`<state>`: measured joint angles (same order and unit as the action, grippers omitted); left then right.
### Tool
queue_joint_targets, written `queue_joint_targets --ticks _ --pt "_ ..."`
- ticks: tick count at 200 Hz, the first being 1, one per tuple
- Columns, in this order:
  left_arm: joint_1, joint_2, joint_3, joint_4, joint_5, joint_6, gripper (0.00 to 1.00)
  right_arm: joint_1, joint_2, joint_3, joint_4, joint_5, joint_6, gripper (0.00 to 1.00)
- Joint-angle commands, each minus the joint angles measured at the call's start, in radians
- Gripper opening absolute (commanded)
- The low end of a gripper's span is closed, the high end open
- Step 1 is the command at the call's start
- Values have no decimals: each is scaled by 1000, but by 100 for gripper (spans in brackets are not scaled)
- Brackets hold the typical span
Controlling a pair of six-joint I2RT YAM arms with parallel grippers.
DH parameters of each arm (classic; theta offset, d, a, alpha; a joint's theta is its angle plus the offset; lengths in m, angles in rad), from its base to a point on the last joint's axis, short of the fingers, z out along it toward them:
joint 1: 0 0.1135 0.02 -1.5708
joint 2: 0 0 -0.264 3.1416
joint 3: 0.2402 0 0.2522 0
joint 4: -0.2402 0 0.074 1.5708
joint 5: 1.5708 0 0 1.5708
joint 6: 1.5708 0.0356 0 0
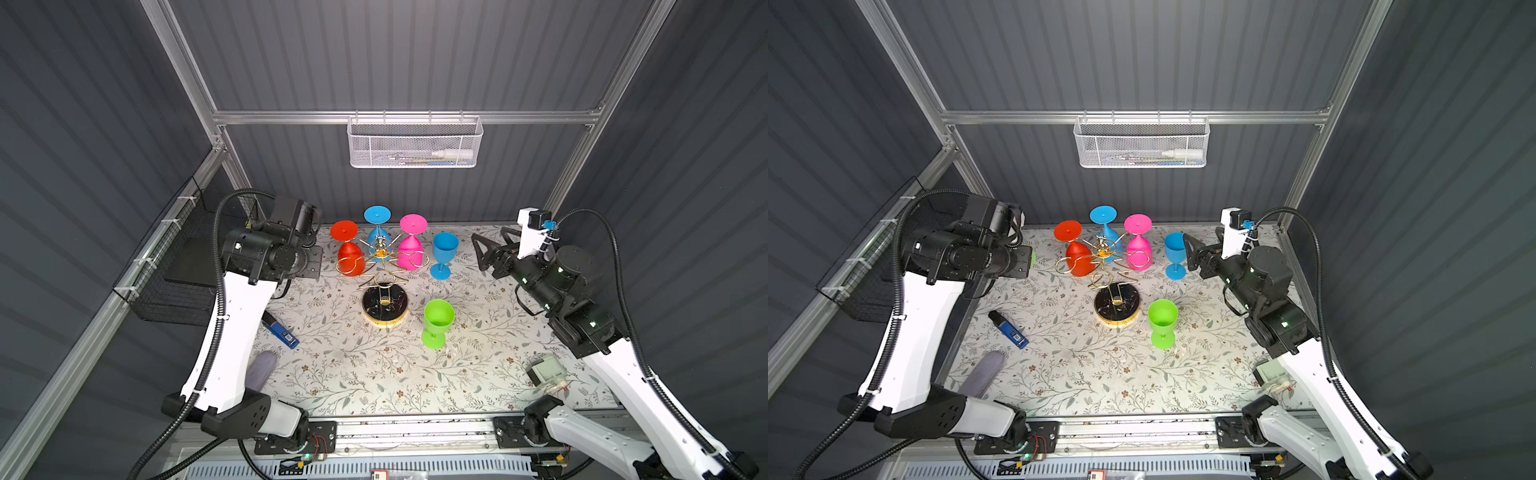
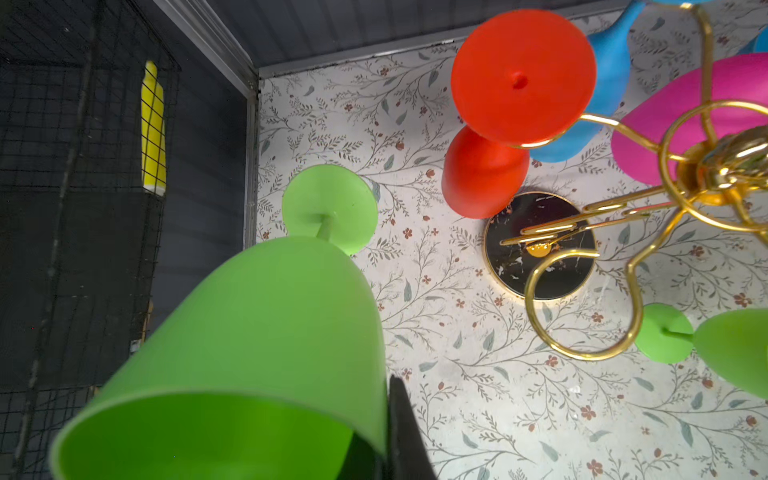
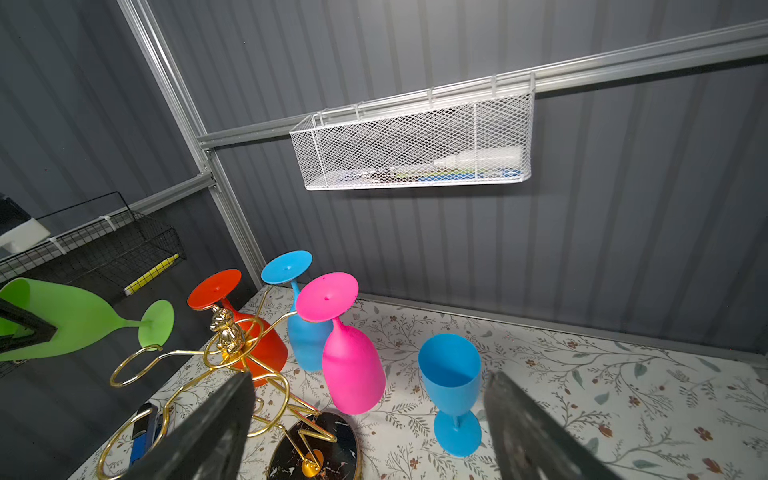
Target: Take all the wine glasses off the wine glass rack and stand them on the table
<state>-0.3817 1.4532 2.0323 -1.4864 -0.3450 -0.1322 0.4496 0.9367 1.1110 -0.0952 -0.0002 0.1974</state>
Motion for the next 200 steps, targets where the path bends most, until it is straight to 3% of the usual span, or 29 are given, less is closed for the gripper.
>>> queue_joint_targets --ticks 1,44,99,143,200 --pt "18 17 -38 -38 6 34 0 -13 -4 24 -17 -13 -7 89" --pt "128 69 -125 25 101 89 0 -37 1 16 -28 -38 -3 89" --pt "175 213 -139 88 164 112 0 -64 7 1 -42 -67 2 90" --pt "285 297 -149 143 236 134 0 -88 -6 -21 -44 -79 3 91" --pt "296 419 -83 172 293 137 0 -111 -4 -27 -49 -96 9 91"
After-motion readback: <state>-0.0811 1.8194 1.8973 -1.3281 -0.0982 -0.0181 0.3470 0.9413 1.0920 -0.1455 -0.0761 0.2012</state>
